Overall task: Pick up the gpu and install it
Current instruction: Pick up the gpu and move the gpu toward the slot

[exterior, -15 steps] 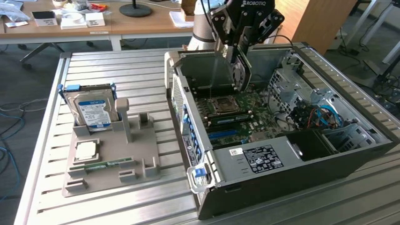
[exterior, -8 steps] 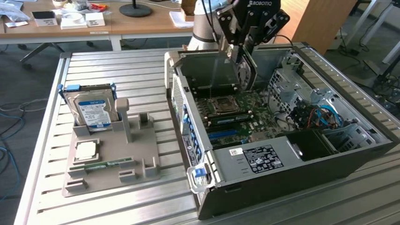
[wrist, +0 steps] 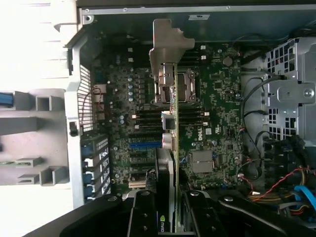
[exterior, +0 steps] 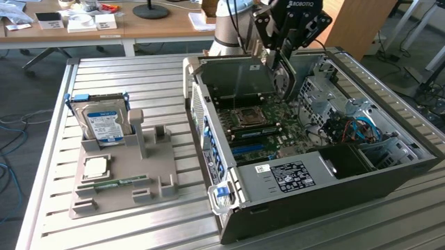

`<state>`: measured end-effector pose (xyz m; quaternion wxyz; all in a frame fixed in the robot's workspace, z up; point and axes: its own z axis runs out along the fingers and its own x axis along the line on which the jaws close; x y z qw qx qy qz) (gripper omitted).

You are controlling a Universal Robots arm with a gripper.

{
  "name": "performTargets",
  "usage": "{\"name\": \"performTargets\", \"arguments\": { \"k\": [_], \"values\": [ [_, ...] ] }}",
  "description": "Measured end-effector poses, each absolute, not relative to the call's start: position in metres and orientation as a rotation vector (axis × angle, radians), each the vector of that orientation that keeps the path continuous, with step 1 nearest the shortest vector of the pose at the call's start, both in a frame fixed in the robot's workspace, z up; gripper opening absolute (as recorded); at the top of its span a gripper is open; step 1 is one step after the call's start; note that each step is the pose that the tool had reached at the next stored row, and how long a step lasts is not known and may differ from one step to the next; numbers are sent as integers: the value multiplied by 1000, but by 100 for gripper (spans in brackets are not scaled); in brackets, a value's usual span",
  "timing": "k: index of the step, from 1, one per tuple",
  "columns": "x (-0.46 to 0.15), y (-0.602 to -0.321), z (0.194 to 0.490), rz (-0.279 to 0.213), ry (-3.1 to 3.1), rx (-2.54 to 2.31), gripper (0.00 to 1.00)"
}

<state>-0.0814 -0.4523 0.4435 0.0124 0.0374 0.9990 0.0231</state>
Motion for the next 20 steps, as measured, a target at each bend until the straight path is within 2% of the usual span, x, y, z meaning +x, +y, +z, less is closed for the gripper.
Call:
{"name": "performTargets", "arguments": {
  "k": [20],
  "values": [
    [-41,-452,444,72,3114,117,27]
  ]
}}
